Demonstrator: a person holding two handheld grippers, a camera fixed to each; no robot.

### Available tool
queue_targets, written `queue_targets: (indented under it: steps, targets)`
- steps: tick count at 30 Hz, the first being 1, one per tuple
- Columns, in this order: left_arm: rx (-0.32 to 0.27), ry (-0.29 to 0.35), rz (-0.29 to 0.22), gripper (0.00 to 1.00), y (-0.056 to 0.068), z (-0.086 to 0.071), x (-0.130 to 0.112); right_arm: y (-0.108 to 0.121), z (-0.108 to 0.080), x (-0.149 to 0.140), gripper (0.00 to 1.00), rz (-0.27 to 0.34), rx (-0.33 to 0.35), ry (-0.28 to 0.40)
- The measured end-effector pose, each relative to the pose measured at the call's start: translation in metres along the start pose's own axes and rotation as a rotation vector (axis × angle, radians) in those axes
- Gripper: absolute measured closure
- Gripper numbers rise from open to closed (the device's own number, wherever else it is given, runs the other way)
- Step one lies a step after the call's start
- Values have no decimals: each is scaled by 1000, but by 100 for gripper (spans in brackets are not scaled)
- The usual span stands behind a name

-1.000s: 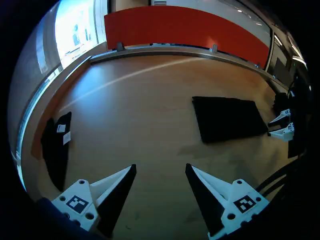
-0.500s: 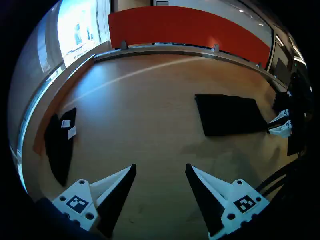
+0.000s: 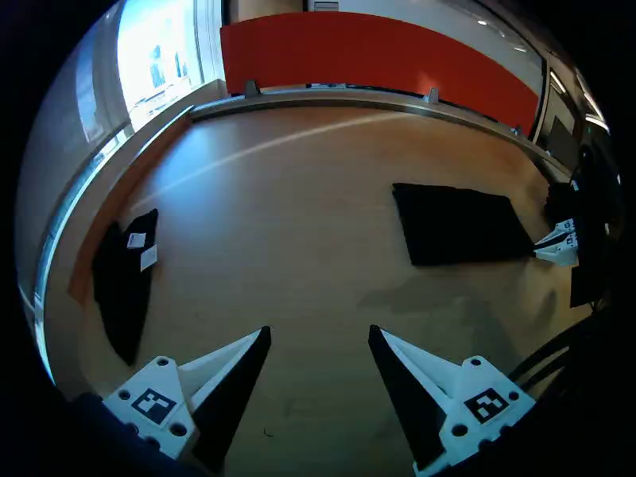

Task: Fold towel

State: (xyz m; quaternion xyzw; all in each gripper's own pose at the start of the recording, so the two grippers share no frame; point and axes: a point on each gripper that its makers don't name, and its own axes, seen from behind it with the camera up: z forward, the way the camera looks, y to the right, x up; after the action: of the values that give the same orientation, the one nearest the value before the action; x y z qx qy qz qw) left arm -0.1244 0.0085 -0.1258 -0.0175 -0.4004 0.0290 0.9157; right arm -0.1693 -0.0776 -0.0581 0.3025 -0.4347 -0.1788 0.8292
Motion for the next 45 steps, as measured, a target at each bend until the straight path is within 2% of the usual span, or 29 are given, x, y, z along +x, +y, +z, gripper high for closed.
queue_targets:
  steps: [6,10,16,26,33,45]
  targets:
    - [1,1,-5,9,-3,-2,0,1,-6,7,95,-21,-19,0]
    - [1,3,-12,9,-5,-4,0,2,-13,21,95,-33,-29,18]
    - [1,4,-20,9,-9,-7,0,1,-25,54,95,-70,-41,61]
    - [7,8,-27,9,-15,-13,-1,-7,-37,118,95,-168,-53,133]
    - [5,13,-42,9,-19,-19,-1,-18,-40,153,95,-218,-45,169]
    - [5,20,-56,9,-27,-28,1,-36,-32,176,95,-277,-15,169]
